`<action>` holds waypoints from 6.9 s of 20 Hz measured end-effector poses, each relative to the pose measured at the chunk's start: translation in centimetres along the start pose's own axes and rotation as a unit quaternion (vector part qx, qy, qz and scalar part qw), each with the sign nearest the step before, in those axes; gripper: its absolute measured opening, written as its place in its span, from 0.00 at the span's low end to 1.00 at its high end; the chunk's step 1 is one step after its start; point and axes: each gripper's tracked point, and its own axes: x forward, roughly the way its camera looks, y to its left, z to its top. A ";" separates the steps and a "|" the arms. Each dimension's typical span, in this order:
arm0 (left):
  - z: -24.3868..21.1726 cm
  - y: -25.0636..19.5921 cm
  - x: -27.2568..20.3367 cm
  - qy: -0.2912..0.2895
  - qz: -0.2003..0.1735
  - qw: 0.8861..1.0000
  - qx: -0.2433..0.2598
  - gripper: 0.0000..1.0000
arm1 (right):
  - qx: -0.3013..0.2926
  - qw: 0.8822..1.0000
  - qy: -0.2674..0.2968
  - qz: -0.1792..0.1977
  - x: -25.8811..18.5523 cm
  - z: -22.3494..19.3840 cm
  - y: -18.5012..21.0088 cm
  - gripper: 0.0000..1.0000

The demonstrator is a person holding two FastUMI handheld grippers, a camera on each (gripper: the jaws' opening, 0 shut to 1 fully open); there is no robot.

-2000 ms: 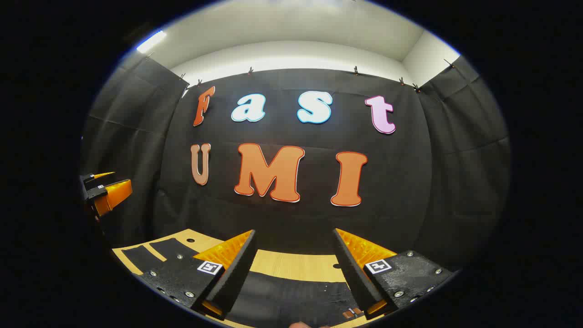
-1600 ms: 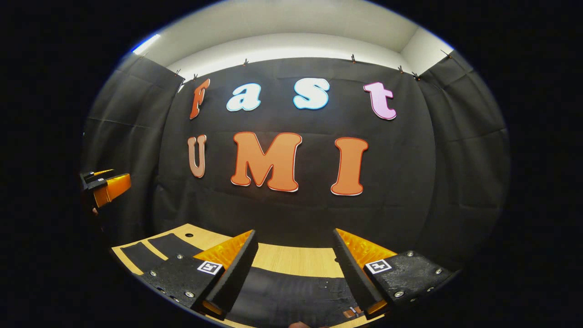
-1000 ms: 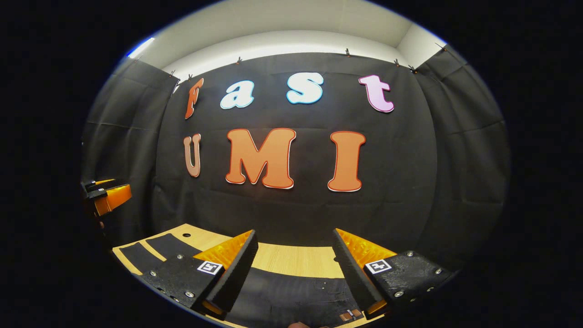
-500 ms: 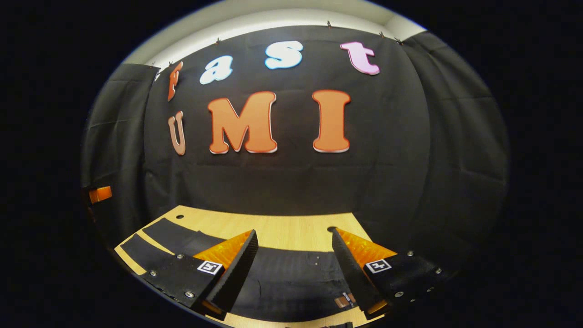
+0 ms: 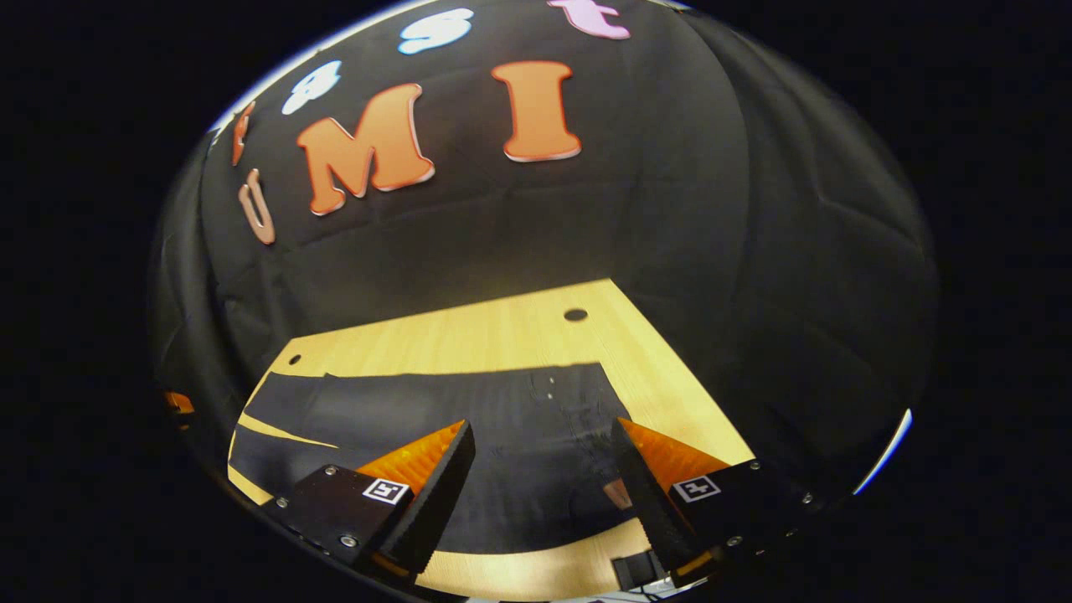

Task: Grasp the waist and the cuffs of the jeans and fold them to make the two legs overlap; first hold the waist and fold one-third of the jeans toward the cuffs, then hold the cuffs and fold the remaining one-third in the same direction to finish folding.

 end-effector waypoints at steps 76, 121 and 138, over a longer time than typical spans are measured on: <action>10.9 0.1 28.5 0.144 -0.118 0.969 -0.165 0.01 | 0.480 0.866 0.139 0.007 7.7 -1.0 -0.2 0.10; 19.7 -15.8 35.7 0.009 -0.154 0.985 0.073 0.96 | 0.472 0.866 0.157 -0.045 21.5 1.7 -1.5 0.79; 20.9 -24.3 14.3 -0.218 -0.243 0.928 0.180 0.98 | 0.330 0.923 0.163 -0.114 21.0 -6.1 -3.8 0.98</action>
